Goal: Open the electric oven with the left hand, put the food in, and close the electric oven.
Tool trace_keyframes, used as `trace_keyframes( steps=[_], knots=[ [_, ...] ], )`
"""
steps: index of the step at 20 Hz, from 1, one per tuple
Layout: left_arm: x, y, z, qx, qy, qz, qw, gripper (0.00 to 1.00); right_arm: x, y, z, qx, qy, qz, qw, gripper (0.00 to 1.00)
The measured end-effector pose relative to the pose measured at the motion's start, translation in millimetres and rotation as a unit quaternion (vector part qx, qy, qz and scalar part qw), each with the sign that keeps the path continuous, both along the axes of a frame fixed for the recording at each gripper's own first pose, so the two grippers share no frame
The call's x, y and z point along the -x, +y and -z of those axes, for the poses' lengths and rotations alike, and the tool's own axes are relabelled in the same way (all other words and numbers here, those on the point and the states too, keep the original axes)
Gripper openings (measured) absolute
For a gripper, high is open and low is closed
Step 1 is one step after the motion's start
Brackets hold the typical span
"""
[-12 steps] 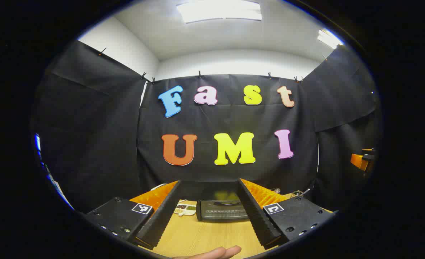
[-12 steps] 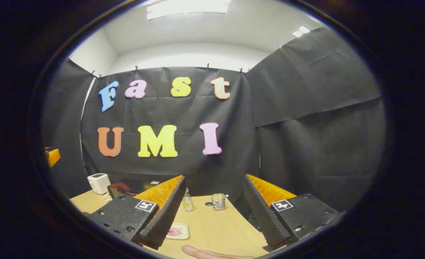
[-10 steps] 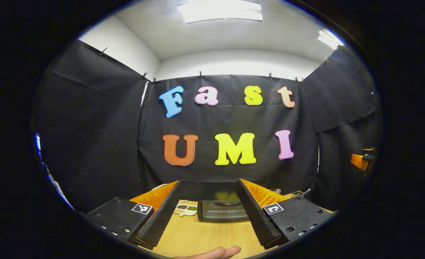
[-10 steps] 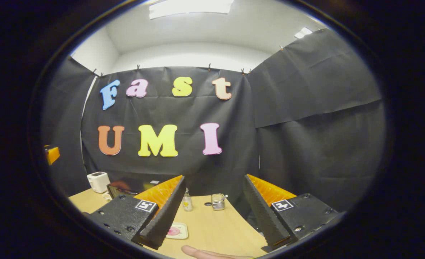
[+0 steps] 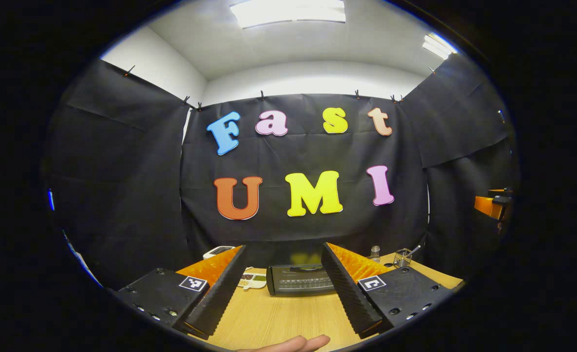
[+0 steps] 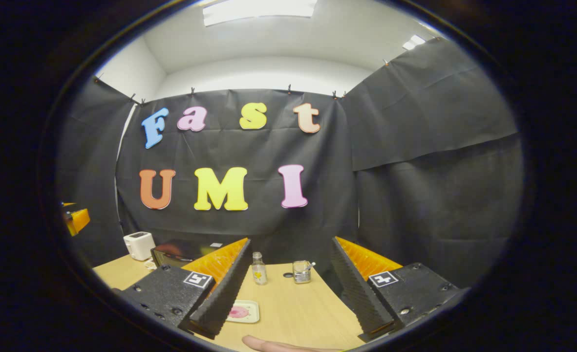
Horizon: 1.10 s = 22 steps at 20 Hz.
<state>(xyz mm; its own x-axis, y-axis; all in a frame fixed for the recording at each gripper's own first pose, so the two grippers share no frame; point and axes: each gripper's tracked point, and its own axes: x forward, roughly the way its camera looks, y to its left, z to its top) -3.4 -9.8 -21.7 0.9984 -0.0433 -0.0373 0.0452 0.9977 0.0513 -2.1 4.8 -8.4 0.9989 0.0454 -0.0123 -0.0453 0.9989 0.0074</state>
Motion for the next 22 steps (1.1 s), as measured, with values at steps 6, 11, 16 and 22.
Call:
trace_keyframes(
  steps=[6, 11, 16, 22],
  knots=[
    [-13.2, -19.1, 12.9, 0.019, 0.009, 0.017, 1.0, 0.96, -14.7, 5.8, 11.2, -0.005, 0.001, -0.017, 1.0, 0.99],
    [-67.1, -30.7, 42.7, 0.031, 0.031, 0.014, 0.999, 0.96, -39.3, 10.0, 28.6, -0.023, 0.018, -0.026, 0.999, 0.99],
    [-135.3, -51.5, 91.4, 0.012, 0.086, 0.033, 0.996, 0.96, -63.1, 6.4, 47.4, -0.021, 0.032, -0.03, 0.999, 0.99],
    [-209.1, -67.9, 161.4, -0.018, 0.167, 0.039, 0.985, 0.96, -77.6, -6.9, 57.9, -0.019, 0.048, -0.024, 0.998, 0.99]
  ],
)
